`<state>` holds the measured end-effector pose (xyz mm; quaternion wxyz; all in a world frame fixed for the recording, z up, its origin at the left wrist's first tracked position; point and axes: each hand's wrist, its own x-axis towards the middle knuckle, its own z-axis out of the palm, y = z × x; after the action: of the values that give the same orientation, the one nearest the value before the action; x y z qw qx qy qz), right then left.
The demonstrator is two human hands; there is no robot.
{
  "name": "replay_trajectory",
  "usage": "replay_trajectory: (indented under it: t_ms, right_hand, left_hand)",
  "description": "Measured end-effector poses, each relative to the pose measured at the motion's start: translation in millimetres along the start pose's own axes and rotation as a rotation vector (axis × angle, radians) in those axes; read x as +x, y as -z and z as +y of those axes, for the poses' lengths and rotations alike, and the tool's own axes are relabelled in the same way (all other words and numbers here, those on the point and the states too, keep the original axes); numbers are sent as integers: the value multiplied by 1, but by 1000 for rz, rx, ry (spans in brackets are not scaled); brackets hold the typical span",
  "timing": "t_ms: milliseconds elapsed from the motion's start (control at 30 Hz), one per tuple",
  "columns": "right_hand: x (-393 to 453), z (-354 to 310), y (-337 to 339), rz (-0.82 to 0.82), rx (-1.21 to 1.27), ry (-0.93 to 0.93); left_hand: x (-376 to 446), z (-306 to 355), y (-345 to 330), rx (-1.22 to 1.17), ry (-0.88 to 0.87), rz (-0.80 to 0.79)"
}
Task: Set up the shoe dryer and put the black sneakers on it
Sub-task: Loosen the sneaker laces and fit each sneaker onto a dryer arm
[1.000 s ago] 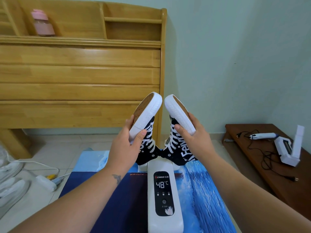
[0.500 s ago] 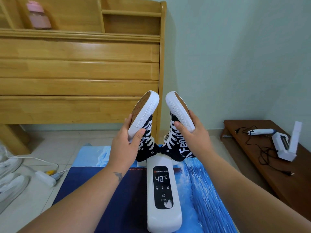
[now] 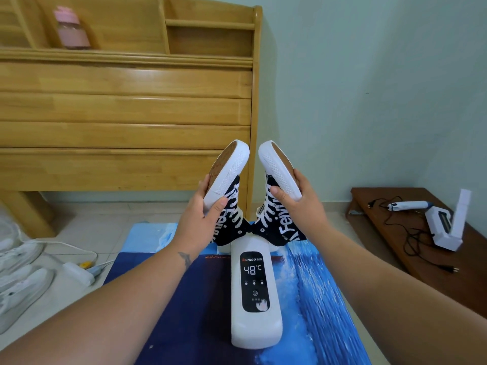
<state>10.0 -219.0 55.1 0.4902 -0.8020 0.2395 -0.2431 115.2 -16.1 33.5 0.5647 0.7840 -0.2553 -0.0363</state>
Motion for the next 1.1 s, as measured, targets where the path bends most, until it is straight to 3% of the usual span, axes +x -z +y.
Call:
replay_trajectory:
  t_ms: [133, 333, 400, 633, 767, 1100]
  right_hand:
    - [-9, -3, 6, -3, -61, -23]
    - [-75, 25, -9, 339, 37, -82]
    - [-101, 40, -20, 308, 86, -158]
    - [-146, 60, -55, -93, 268, -468]
    - [-151, 63, -63, -158, 268, -514]
    - [-154, 68, -69, -136, 217, -462]
  left_hand:
    - [-9, 2, 7, 85, -5, 28]
    - [-69, -25, 3, 101, -53, 333]
    - [-89, -40, -7, 95, -11, 289]
    - [-137, -58, -57, -55, 222, -56]
    - [-144, -61, -69, -107, 308, -131]
    - [-150, -62, -72, -11, 269, -135]
